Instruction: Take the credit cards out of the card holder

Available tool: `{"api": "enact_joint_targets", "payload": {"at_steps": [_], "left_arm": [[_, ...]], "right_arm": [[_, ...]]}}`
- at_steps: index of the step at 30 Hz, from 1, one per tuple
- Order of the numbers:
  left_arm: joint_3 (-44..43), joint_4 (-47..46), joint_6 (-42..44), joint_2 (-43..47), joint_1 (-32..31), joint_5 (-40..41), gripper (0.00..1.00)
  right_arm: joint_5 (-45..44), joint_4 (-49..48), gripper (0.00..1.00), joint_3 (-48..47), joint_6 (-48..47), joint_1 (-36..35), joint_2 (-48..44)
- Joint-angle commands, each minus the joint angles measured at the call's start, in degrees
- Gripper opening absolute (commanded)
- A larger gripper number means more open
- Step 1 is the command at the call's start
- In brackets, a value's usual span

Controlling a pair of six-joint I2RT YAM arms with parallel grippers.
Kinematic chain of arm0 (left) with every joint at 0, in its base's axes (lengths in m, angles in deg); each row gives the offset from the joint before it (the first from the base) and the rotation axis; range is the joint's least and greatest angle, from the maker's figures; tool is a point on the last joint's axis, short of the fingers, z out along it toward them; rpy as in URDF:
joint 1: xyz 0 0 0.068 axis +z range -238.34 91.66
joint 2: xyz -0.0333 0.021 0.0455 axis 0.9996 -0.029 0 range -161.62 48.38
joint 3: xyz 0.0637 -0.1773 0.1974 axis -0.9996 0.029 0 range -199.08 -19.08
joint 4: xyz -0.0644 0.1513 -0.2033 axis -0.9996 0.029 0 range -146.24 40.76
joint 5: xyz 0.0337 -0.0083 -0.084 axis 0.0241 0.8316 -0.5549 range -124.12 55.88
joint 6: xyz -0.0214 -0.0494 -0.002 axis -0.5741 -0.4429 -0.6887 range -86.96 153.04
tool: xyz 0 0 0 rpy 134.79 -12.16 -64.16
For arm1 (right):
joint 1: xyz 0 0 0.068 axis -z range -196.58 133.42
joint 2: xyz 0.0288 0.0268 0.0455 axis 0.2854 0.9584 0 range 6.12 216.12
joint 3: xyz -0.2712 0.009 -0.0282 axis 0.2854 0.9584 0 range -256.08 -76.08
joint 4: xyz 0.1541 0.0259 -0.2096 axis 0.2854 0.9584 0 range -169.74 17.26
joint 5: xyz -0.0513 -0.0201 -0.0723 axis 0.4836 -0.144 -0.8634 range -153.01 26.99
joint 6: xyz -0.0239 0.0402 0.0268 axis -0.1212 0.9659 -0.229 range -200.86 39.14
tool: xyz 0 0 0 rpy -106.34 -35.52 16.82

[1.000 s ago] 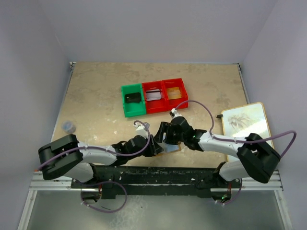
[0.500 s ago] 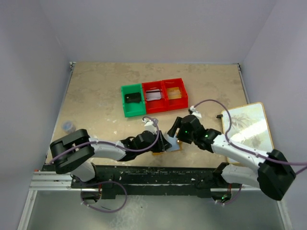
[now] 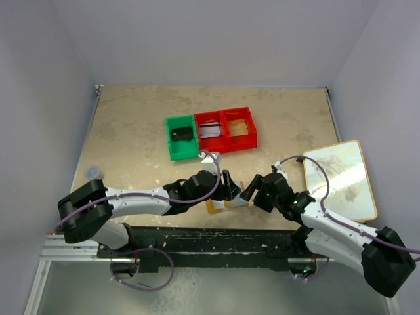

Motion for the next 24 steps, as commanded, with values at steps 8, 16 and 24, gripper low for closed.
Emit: {"api": "enact_joint_targets", "payload": {"at_steps": [8, 16, 24], "left_arm": [[-5.7, 8.3, 5.7, -1.2, 3.1, 6.3, 0.57], [-5.4, 9.7, 8.4, -1.6, 8.1, 4.1, 0.57], [-10.8, 11.5, 14.8, -8.8, 11.0, -0.9, 0.57]], "right_arm": [[1.9, 0.5, 0.74, 2.8, 5.7, 0.2, -8.3], [8.9, -12.4, 0.68, 6.6, 0.5, 0.2, -14.4], [10.3, -14.6, 0.72, 5.7, 5.5, 0.1, 3.3]]}}
